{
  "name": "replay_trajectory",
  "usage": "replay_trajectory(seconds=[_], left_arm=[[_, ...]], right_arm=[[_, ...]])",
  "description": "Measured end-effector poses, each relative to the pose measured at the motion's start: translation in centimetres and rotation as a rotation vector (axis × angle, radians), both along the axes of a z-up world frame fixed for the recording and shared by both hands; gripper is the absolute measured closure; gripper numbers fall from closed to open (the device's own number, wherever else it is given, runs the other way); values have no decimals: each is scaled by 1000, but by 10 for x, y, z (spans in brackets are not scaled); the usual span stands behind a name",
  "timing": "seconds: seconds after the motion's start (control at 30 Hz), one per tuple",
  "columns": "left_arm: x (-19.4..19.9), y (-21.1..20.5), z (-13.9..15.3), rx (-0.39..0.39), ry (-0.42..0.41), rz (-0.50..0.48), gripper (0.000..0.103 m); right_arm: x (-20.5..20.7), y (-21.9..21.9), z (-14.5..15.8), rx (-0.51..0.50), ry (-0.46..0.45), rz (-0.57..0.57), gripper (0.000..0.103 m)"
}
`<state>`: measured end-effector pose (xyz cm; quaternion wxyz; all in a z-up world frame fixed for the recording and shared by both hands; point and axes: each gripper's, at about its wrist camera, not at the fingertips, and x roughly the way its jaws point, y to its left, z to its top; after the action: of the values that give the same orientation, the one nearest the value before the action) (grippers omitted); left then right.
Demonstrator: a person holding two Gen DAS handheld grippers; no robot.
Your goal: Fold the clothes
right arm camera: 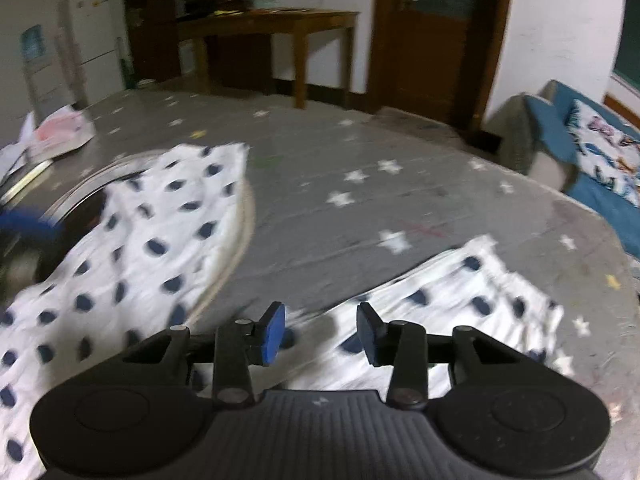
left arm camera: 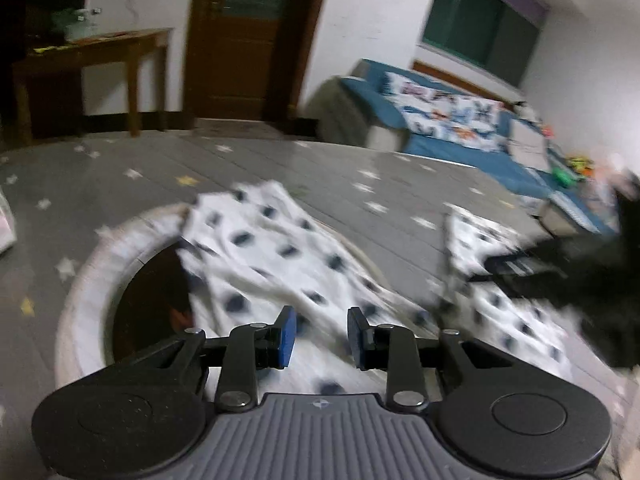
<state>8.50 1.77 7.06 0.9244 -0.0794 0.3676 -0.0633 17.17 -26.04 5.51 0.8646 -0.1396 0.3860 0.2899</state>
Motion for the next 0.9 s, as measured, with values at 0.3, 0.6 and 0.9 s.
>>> replay_trajectory(seconds=[0.3,0.6,0.9], left_arm=[[100,23,-23,63,42,56,74],[168,27,-56,126,103,74,77],[172,8,-51,199,-16,17,76]], right_arm=[[-41,-13,-9,19,9,67,59],[-54,-36,-23,26,6,40,52],[-59,-40,-30,43,-7,34,46]])
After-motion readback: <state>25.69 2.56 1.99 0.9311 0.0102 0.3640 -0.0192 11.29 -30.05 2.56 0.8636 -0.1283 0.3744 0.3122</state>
